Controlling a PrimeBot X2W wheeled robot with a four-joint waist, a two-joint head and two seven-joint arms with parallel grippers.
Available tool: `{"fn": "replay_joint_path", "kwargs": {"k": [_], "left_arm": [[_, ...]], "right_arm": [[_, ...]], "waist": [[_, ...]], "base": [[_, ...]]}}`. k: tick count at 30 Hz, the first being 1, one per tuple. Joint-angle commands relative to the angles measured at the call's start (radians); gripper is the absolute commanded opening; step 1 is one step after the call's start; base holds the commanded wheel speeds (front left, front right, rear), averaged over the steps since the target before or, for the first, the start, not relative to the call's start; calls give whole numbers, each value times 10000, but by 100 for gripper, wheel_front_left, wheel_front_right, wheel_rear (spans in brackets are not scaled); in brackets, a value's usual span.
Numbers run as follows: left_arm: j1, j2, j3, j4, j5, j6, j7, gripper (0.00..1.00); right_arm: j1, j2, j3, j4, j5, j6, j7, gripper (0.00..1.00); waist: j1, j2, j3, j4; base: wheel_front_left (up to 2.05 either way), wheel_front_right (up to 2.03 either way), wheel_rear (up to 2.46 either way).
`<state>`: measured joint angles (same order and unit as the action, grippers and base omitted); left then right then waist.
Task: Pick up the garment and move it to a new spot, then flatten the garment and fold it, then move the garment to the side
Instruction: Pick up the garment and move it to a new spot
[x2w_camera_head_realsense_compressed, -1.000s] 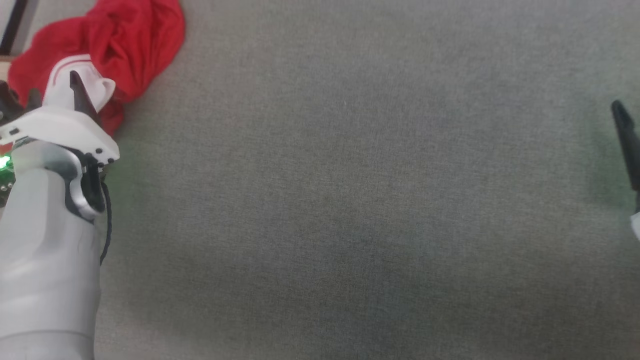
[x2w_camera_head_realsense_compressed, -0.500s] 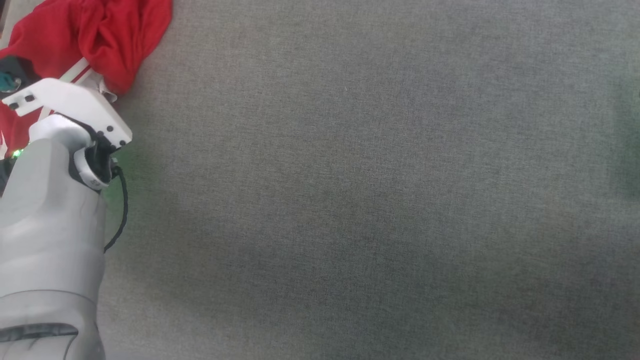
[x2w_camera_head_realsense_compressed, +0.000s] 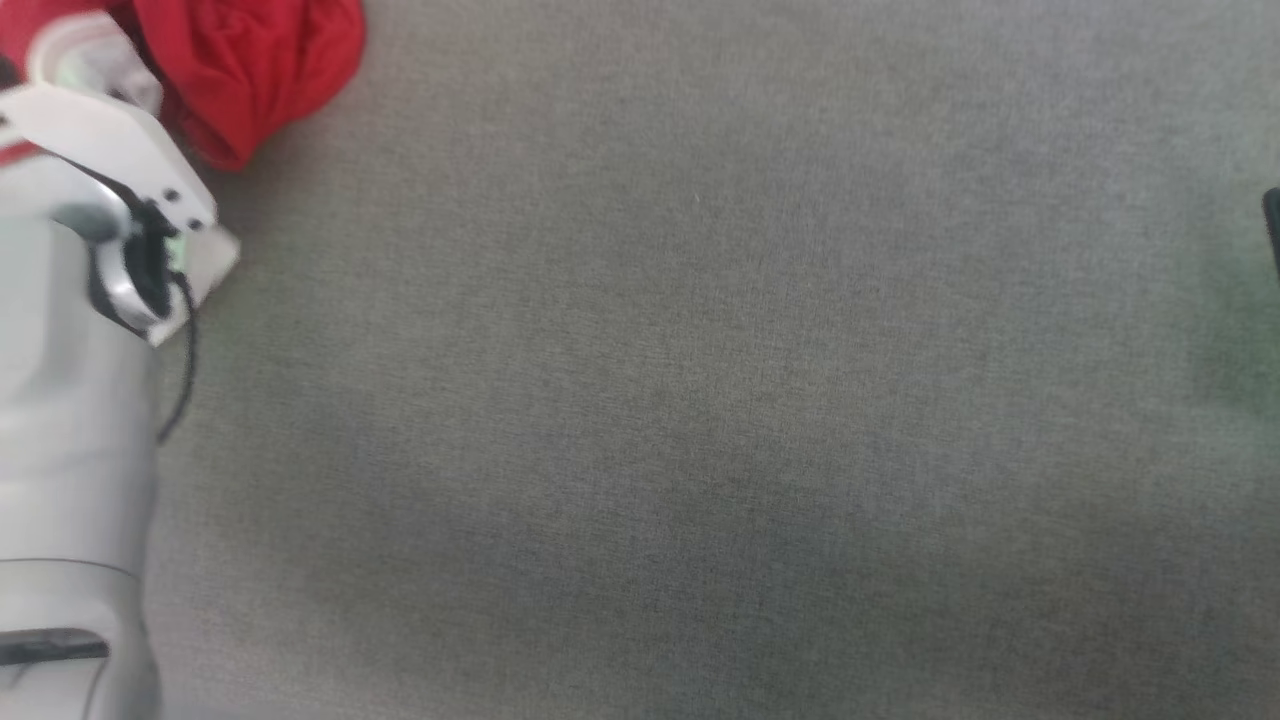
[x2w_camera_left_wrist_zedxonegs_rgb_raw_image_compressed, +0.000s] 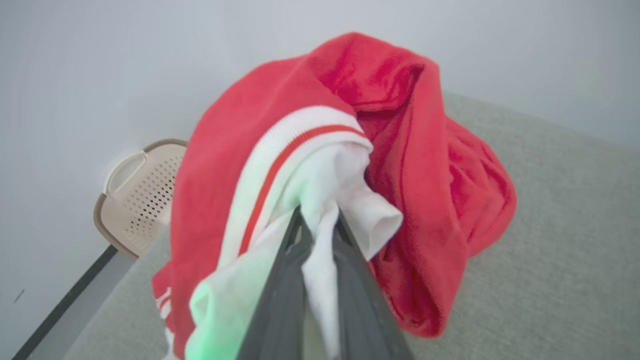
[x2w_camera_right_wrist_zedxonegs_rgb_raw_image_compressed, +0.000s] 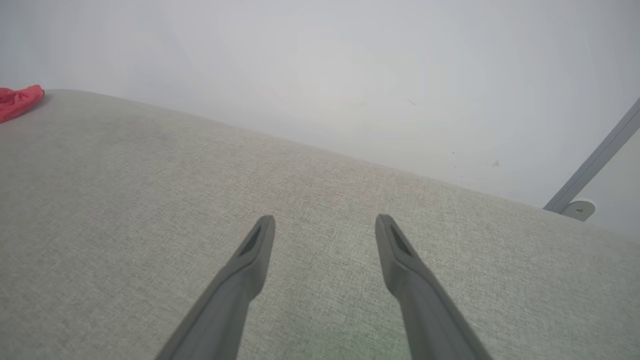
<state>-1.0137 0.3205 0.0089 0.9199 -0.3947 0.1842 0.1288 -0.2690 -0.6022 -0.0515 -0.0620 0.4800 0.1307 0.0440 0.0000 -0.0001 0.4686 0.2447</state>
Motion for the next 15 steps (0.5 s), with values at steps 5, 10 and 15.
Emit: {"fn": "replay_joint_path", "kwargs": {"k": [5,10,15], "left_arm": [[-171,595,-347,-1428,531,-22,-47,0],[123,1202,-724,-3452,911,-180,440,0],[355,1703,-940,-5082,1128,-301,1225,0]], "right_arm": [[115,477,71,244,-156,1,-235,100],[108,915,117,498,-304,1,-423,100],[54,1238,103,607,-431,1,-532,100]], "waist": [[0,1,-731,54],[0,1,-1380,71],[0,1,-1823,42]], "base": [[0,0,0],[0,0,0],[0,0,0]]}}
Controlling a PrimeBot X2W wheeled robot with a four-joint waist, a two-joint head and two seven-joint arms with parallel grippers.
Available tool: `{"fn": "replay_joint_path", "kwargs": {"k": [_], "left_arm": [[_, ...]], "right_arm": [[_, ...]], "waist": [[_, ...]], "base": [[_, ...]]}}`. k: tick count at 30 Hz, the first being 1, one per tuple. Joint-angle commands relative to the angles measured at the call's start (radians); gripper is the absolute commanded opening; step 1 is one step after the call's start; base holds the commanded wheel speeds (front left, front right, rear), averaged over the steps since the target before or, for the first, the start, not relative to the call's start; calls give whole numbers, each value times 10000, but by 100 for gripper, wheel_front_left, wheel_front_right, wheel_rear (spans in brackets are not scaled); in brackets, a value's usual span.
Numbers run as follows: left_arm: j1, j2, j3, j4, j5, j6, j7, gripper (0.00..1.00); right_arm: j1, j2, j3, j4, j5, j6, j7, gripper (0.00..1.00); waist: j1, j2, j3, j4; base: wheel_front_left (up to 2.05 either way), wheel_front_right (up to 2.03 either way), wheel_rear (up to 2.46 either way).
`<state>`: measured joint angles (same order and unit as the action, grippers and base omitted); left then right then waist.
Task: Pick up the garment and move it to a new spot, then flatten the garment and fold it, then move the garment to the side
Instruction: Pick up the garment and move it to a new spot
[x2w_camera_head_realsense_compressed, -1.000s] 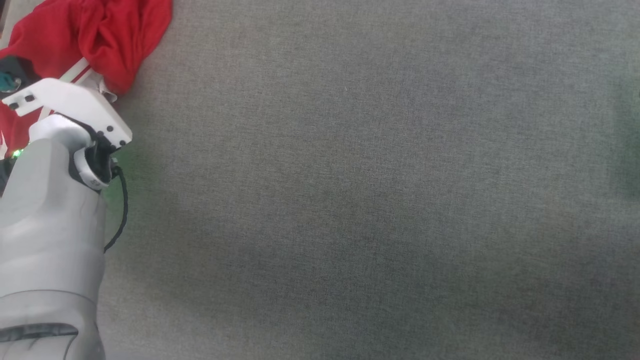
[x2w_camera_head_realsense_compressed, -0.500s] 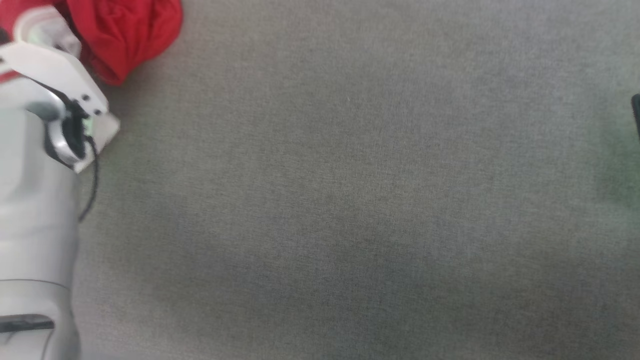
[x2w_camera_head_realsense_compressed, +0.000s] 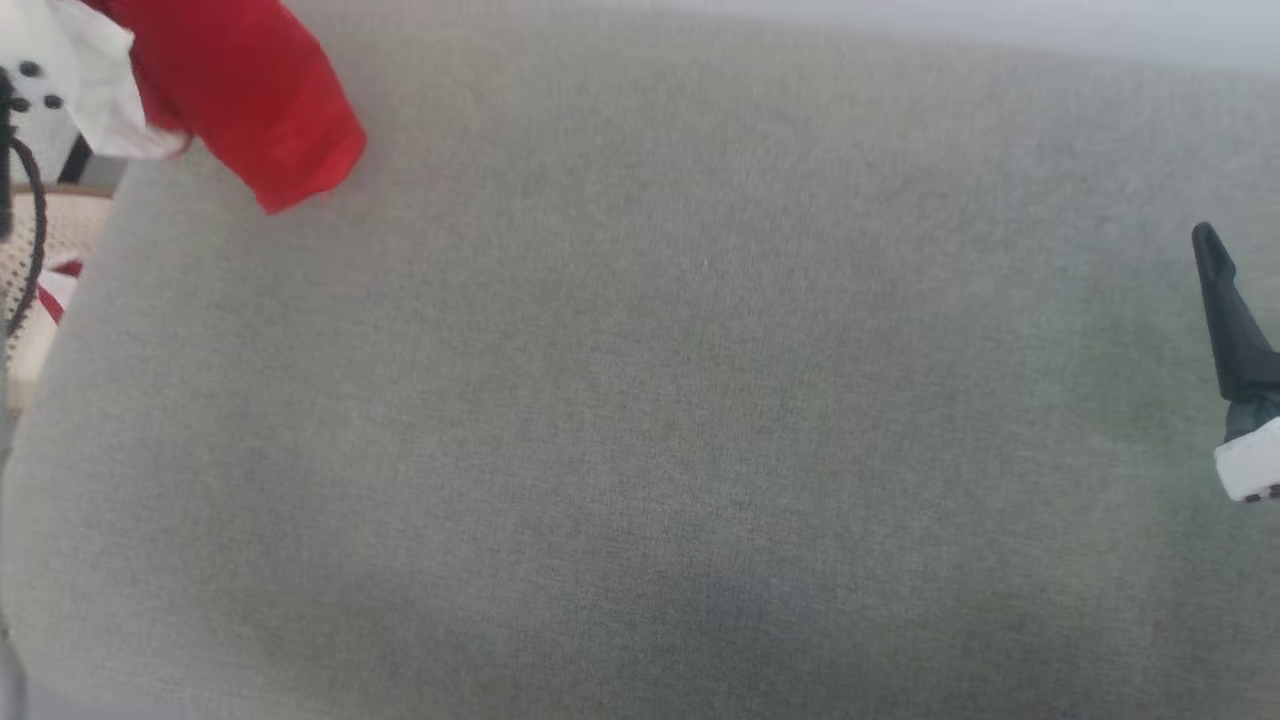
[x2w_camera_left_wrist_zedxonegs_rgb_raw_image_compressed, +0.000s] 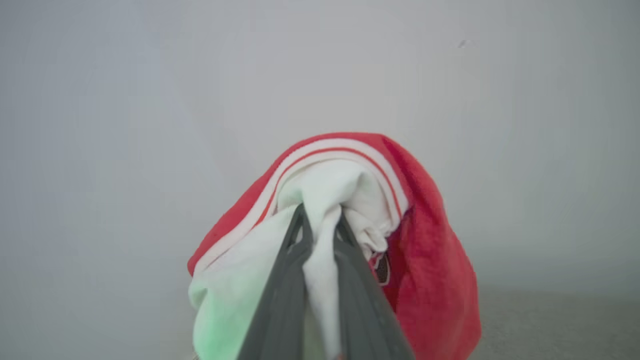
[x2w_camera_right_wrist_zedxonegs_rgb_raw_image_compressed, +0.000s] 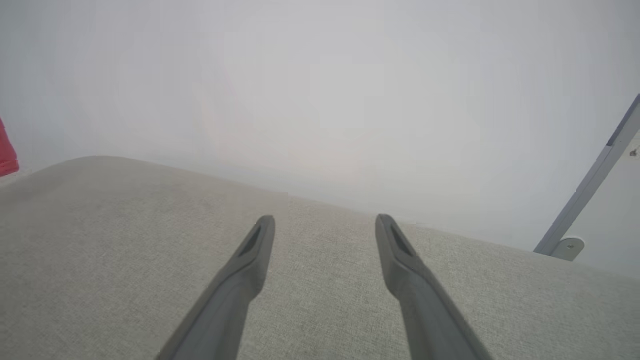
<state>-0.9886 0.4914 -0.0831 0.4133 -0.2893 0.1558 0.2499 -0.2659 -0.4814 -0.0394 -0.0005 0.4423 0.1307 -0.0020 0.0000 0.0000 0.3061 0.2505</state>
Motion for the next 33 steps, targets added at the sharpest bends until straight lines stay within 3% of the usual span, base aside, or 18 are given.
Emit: {"fn": "replay_joint_path", "kwargs": {"k": [1,8,14,24,33], "left_arm": [[191,100,-88,-421,124,-63,232,0],[643,584,-461,-2703,26,-464,1609,0],[1132,569,-813,-4237,5,-393,2518,0],[2385,-91,-1794,-5633,135,22,3413,0],[3970,-1168,-3141,-5414,89,460,3973,0]], "right_arm": [[-1,110,-37,23,-74,1,-90,100],[-149,574,-186,277,-255,1,-258,100],[-216,845,-534,456,-367,1,-392,100],[-76,1120,-1190,688,-424,1,-674,100],[139,1492,-1179,1163,-217,1,-995,100]], "waist": [[0,0,-292,-31],[0,0,-841,-335],[0,0,-1096,-909],[0,0,-989,-2268],[0,0,-630,-3199]], "base": [[0,0,0],[0,0,0],[0,0,0],[0,0,0],[0,0,0]]}}
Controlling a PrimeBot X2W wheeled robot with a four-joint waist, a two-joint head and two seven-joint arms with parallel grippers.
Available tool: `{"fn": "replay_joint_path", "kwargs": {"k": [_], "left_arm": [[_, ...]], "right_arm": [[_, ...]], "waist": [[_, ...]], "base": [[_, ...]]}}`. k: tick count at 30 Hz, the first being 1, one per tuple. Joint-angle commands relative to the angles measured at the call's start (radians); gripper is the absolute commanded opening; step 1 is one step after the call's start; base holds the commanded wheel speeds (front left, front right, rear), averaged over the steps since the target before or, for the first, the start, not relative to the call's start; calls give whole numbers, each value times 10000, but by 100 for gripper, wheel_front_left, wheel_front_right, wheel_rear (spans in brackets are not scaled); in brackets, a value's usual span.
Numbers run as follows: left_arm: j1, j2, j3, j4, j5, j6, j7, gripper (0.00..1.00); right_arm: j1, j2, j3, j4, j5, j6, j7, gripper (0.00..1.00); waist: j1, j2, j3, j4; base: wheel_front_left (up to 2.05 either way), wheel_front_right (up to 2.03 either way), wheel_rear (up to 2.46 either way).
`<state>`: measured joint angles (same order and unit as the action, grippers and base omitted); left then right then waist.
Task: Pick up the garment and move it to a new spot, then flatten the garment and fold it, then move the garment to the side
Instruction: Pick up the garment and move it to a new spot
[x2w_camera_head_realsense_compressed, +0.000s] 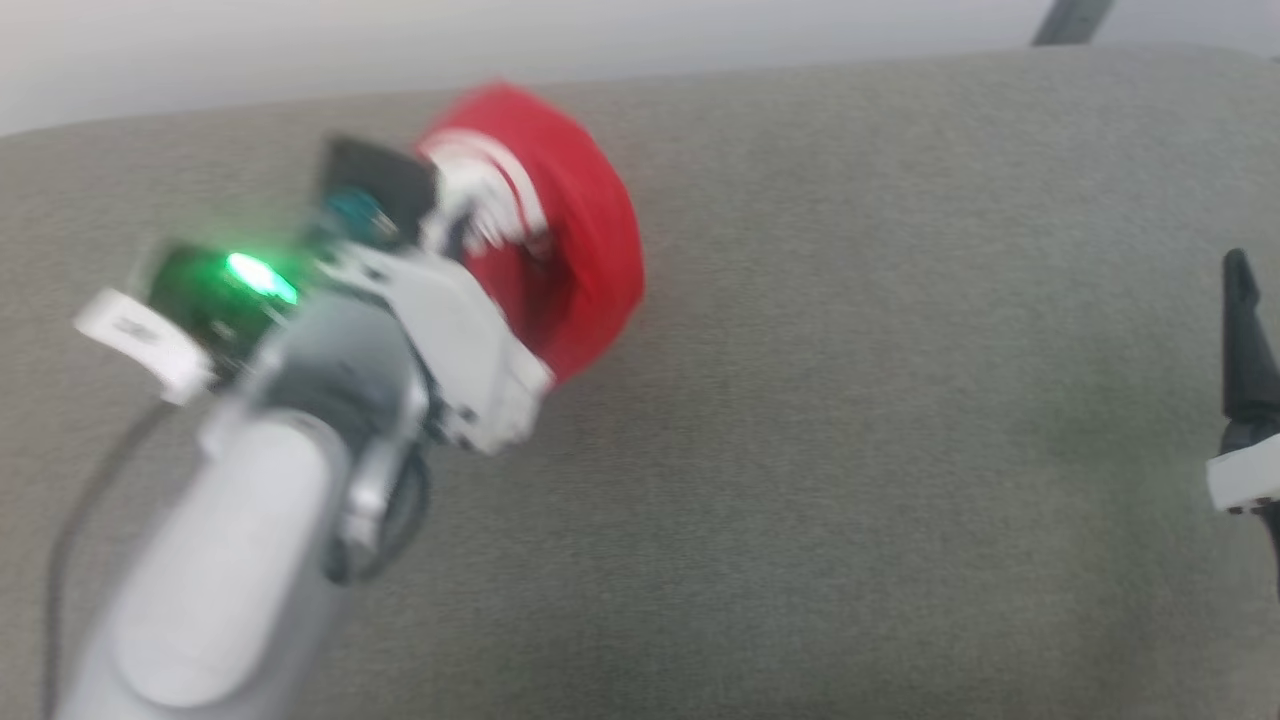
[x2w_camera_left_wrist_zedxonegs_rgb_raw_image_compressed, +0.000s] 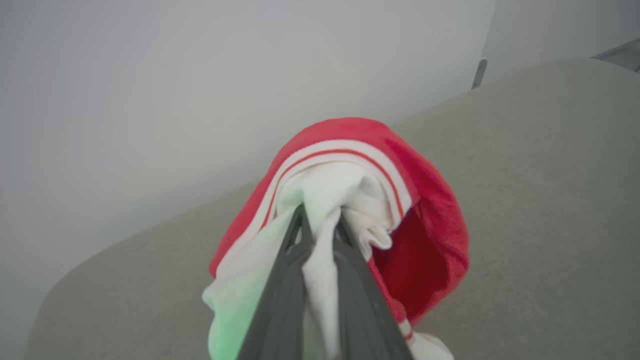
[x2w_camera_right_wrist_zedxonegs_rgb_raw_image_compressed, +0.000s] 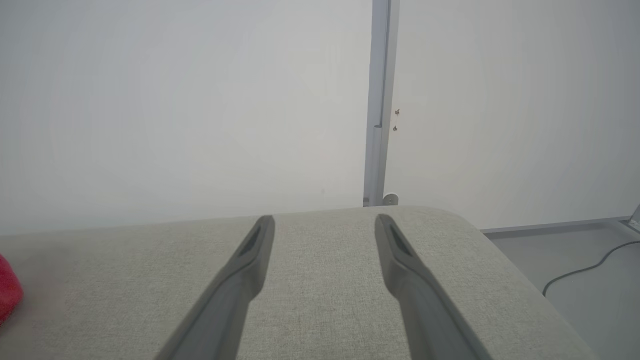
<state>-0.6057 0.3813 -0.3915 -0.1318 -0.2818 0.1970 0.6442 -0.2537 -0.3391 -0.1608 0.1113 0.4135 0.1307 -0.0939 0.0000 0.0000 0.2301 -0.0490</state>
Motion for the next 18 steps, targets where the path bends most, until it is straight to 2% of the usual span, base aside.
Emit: {"fn": "replay_joint_path", "kwargs": {"k": [1,6,10,11,12,18], "left_arm": [[307,-166,-203,170,4,84,36,0],[869,-866,-904,1127,-237,-9,-30,0],[963,-1205,-1253,1955,-348,-207,-259,0],[921,-1424,-1480,2585,-404,-387,-463,0],[921,-1424,-1480,2585,-404,-387,-463,0],[678,-2006,-1914,4609,-565,-807,-1025,0]], "right_arm": [[15,99,83,133,102,1,-115,100],[-45,186,384,512,190,1,-304,100],[-148,232,597,761,252,1,-394,100],[-209,223,759,915,284,1,-421,100],[-209,223,759,915,284,1,-421,100],[-455,193,1319,1377,441,1,-599,100]], "waist": [[0,0,159,-280],[0,0,237,-568],[0,0,280,-699],[0,0,294,-766],[0,0,294,-766],[0,0,276,-924]], "base": [[0,0,0],[0,0,0],[0,0,0],[0,0,0],[0,0,0],[0,0,0]]}}
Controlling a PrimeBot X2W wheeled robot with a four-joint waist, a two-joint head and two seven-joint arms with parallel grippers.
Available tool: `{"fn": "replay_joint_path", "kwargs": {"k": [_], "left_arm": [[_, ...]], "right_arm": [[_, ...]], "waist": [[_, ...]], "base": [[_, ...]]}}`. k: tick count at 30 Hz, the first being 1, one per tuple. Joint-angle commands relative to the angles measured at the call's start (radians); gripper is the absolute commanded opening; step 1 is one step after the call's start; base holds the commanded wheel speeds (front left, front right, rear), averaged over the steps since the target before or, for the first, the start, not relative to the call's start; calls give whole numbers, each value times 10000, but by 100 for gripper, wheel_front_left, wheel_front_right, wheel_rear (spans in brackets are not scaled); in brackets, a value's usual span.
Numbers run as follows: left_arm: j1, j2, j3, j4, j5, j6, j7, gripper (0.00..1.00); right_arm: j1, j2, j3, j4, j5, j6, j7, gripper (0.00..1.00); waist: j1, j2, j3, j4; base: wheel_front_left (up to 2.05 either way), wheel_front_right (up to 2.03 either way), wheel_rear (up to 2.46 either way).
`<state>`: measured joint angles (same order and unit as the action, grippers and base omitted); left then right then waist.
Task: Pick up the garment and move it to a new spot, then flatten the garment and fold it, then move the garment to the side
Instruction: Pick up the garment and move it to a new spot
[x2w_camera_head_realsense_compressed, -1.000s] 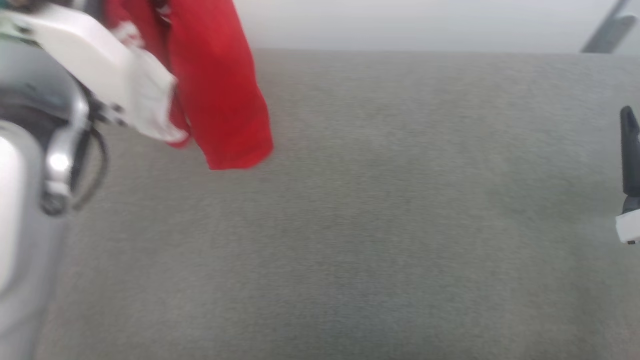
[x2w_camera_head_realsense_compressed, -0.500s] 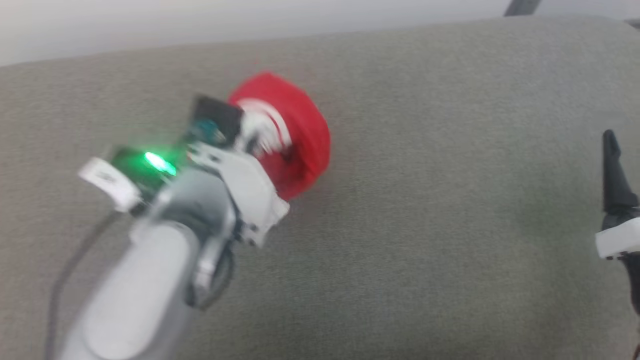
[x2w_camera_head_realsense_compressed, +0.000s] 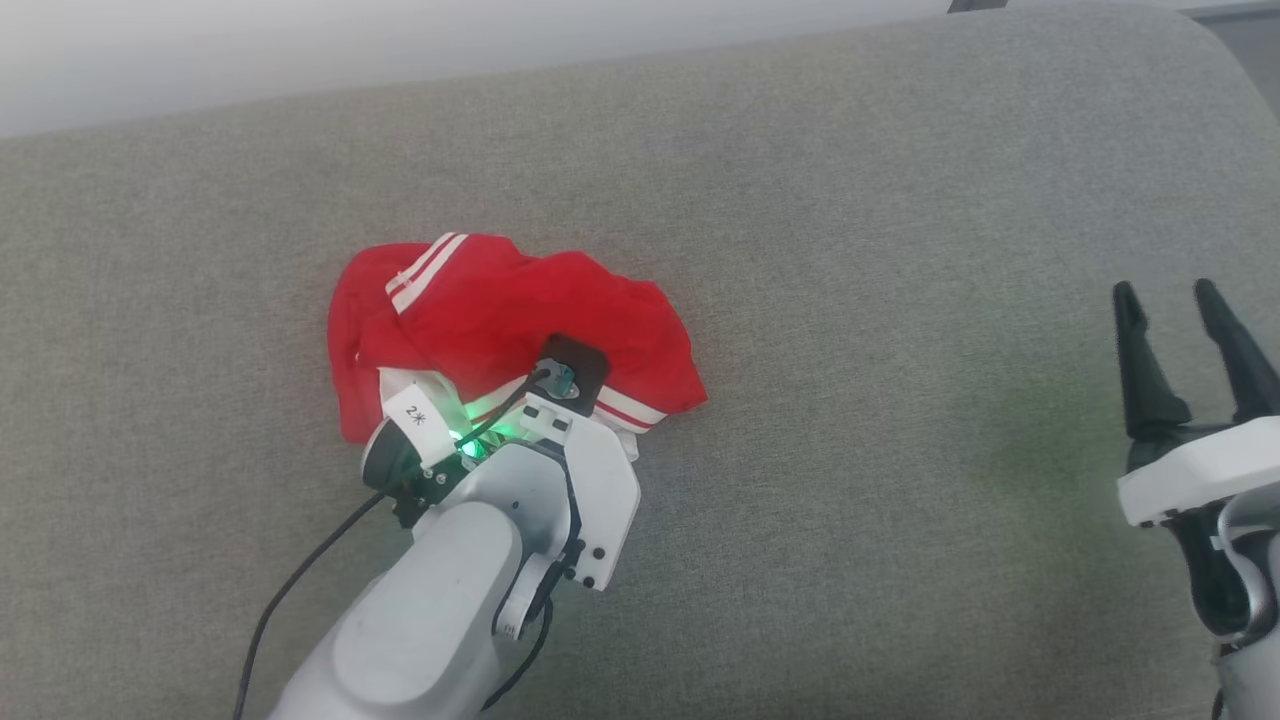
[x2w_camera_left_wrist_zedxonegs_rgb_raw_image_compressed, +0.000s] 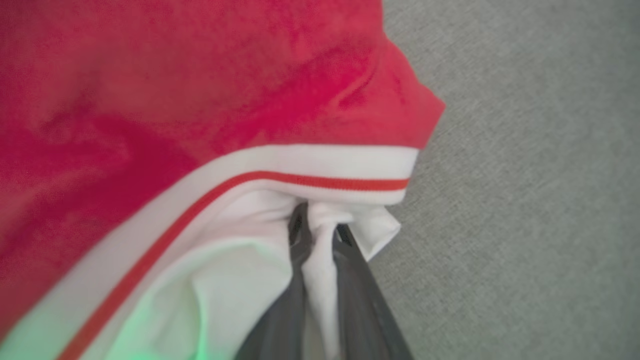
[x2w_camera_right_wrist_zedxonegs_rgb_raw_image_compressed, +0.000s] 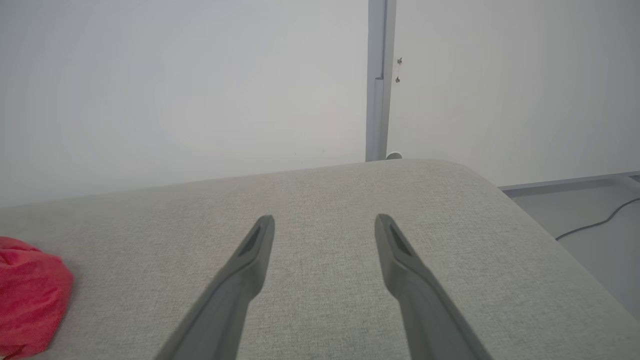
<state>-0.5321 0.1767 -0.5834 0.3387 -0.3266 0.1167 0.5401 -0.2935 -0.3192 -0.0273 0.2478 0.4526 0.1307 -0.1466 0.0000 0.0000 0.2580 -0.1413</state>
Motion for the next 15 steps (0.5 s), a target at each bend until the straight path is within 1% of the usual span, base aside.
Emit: {"fn": "replay_joint_path", "kwargs": {"k": [1,2,3,5,6,7,8,11,15], "left_arm": [[-87,-69,-29,194,-176,-69,-83,0],[-114,-169,-66,507,-179,-139,-190,0],[-150,-230,-101,763,-182,-203,-291,6],[-230,-379,-91,1188,-301,-330,-578,36],[-313,-433,-74,1316,-314,-381,-723,49],[-393,-459,-72,1445,-338,-440,-865,79],[-432,-466,-60,1507,-375,-475,-998,100],[-483,-415,56,1544,-518,-604,-1297,100],[-246,-140,226,1076,-658,-680,-1656,100]], "right_arm": [[-98,-19,68,80,76,1,-97,100],[-147,-30,153,135,90,1,-124,100],[-189,-43,214,199,106,1,-145,100],[-217,-73,326,344,134,1,-201,100],[-206,-82,368,387,134,1,-221,100],[-195,-92,389,418,140,1,-224,100],[-180,-112,403,459,137,1,-224,100],[-101,-154,436,561,102,1,-253,100],[44,-153,383,643,30,1,-308,100]], "waist": [[0,0,-15,-15],[0,0,-32,-23],[0,0,-64,-26],[0,0,-138,-6],[0,0,-191,20],[0,0,-256,53],[0,0,-333,92],[0,0,-599,228],[0,0,-1047,467]], "base": [[0,0,0],[0,0,0],[0,0,0],[0,0,0],[0,0,0],[0,0,0],[0,0,0],[0,0,0],[0,0,0]]}}
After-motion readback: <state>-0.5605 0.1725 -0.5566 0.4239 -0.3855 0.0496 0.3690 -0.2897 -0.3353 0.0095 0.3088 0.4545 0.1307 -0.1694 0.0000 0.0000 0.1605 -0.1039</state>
